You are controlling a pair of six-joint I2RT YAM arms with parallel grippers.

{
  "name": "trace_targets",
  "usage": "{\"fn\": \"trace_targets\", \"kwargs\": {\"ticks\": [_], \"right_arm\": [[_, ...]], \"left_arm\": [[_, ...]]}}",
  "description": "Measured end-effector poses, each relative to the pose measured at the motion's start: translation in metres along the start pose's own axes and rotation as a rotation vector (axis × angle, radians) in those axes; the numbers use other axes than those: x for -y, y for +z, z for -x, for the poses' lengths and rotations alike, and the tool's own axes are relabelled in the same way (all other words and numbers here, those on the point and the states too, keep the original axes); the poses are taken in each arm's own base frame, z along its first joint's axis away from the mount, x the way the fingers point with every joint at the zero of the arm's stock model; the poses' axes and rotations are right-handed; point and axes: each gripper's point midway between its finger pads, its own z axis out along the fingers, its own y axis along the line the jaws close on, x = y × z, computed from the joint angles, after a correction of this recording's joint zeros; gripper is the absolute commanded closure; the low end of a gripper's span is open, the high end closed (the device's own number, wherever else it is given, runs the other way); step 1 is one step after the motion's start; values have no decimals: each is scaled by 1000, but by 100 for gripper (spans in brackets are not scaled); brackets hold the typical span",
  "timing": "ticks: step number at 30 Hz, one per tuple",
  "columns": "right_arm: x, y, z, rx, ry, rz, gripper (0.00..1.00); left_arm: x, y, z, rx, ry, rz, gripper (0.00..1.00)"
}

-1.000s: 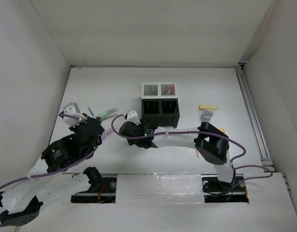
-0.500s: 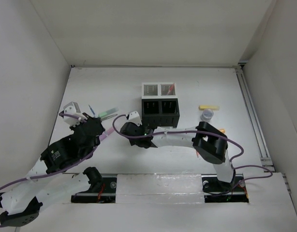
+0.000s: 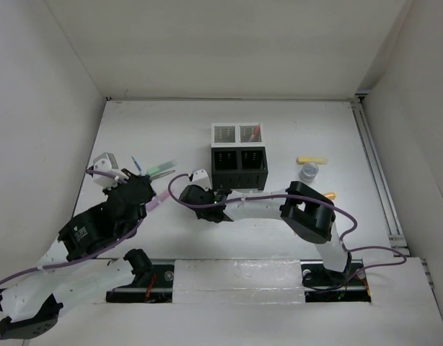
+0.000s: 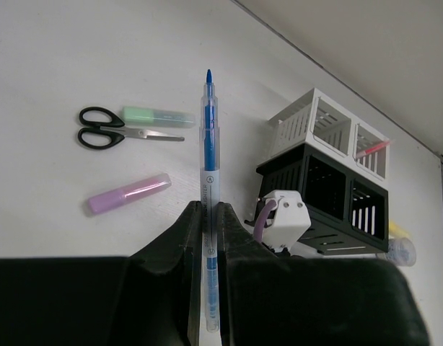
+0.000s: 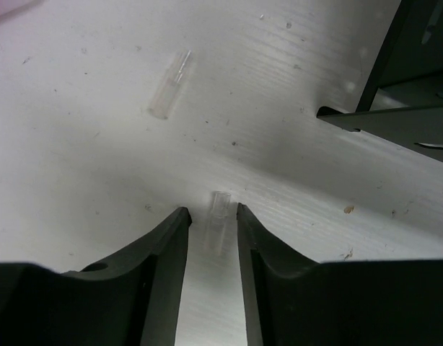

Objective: Sort the stationery into containers
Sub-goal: Close the pen cap on the pen.

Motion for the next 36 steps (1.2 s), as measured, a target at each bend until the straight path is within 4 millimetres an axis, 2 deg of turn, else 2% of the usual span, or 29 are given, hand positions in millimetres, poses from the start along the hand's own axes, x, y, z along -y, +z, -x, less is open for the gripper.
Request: {"fn": "trace_targets", "kwargs": {"ticks": [4, 7, 8, 14, 18, 21, 24, 29, 31, 33, 36], "right_arm": [[-2, 1, 0, 4, 9, 7, 74], [-3, 2, 0, 9, 18, 12, 89], [-3, 2, 0, 10, 19, 13, 100], [-4, 1, 1, 14, 36, 16, 100], [3, -8, -3, 7, 36, 14, 100], [13, -37, 0, 24, 45, 35, 100], [24, -87, 28, 131, 107, 116, 100], [56, -182, 106, 438, 308, 243, 100], [68, -211, 134, 546, 392, 270, 100], [80, -233, 151, 628, 464, 292, 100], [96, -254, 162, 709, 542, 322, 100]], "left_arm": [[0, 0, -1, -2, 5, 0, 100], [-1, 0, -1, 0, 2, -2, 100], [-1, 0, 0, 0, 0, -3, 100], [0, 0, 0, 1, -2, -5, 100], [0, -1, -1, -3, 5, -8, 100], [4, -1, -2, -5, 1, -37, 100], [16, -2, -12, -42, 36, -119, 100], [62, -11, -39, -168, 120, -354, 100], [84, -18, -51, -220, 144, -465, 100], [105, -27, -62, -269, 154, -585, 100], [130, -42, -81, -339, 170, -748, 100]]}}
